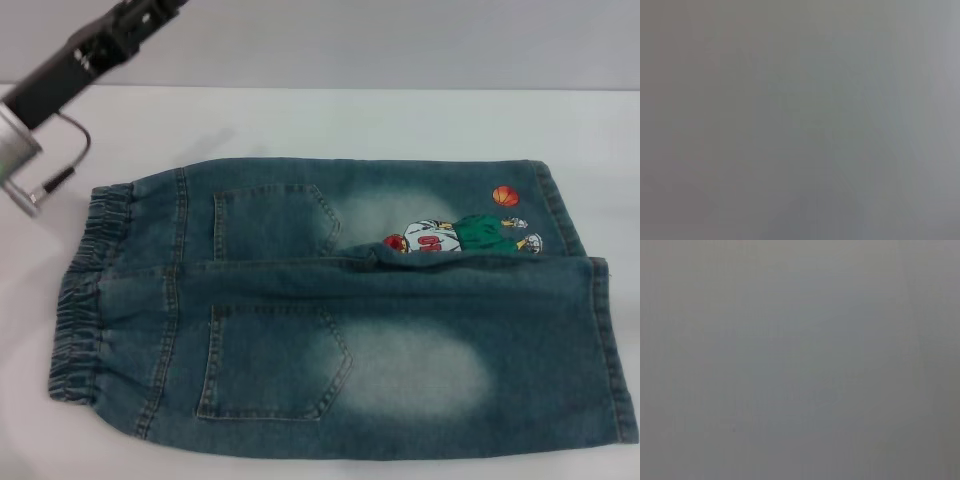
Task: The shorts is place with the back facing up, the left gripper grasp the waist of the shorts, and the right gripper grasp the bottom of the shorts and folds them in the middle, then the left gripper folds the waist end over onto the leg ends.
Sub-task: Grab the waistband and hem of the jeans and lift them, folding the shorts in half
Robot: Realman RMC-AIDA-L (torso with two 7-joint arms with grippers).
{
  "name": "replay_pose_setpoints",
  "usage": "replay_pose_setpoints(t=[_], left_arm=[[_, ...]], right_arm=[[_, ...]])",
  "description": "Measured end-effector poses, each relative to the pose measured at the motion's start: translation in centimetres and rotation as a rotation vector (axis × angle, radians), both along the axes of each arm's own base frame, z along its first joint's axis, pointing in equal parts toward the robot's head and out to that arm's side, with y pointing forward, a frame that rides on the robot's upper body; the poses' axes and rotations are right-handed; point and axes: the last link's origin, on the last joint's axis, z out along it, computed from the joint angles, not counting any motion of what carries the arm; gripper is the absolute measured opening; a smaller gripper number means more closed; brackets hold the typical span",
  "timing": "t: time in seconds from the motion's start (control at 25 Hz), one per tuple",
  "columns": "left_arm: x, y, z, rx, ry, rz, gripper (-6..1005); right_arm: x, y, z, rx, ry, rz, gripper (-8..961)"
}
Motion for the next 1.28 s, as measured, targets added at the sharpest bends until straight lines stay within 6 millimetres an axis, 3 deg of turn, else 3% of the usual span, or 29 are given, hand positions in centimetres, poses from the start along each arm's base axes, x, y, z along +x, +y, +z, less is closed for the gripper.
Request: replay_pose_setpoints(t=[0.24,0.44,0.48,0.52,0.68,0.72,0.84,0.88,1.04,1.12,1.28], left_arm=[[1.7,1.3,2.6,-0.215,0.071,-0.062,810],[1.9,1.3,3.5,-0.286,0.107,-0.065,810],[1.2,0.5,5.6,-0.418,0.166,-0.030,810],[0.8,0.1,6.2,-0.446,0.184,-0.017,810],[0.3,-0.6,6.7,-0.496,0.220,-0.001,810],[-1.7,-2.7,7.7,-0.599,0.261,0.058,810],[-2.5,-3.5,7.7,-0.641,0.281,0.088,811],[-4.0,-4.8,7.6,-0.708,0.312,0.148,811],[-5.4,-5.8,7.3,-0.754,0.336,0.208,811],[-7.0,-7.1,6.9,-0.803,0.357,0.270,811],[-7.8,-7.9,6.8,-0.822,0.361,0.298,811]], right_arm=[[0.1,-0.1,0.0,-0.001,0.007,-0.001,577],[0.2,-0.1,0.1,-0.001,0.007,-0.004,577],[0.2,-0.1,0.1,-0.002,0.007,-0.005,577],[0.2,-0.1,0.1,-0.004,0.006,-0.007,577],[0.4,0.1,0.3,-0.009,0.005,-0.016,577],[0.4,0.2,0.3,-0.009,0.003,-0.016,577],[0.2,0.4,0.5,-0.007,0.000,-0.012,577],[0.2,0.5,0.5,-0.007,-0.001,-0.009,577],[-0.2,1.0,0.8,-0.004,-0.007,0.003,576],[-0.3,1.3,1.0,-0.002,-0.010,0.009,576],[-0.6,1.6,1.1,-0.001,-0.013,0.017,576]])
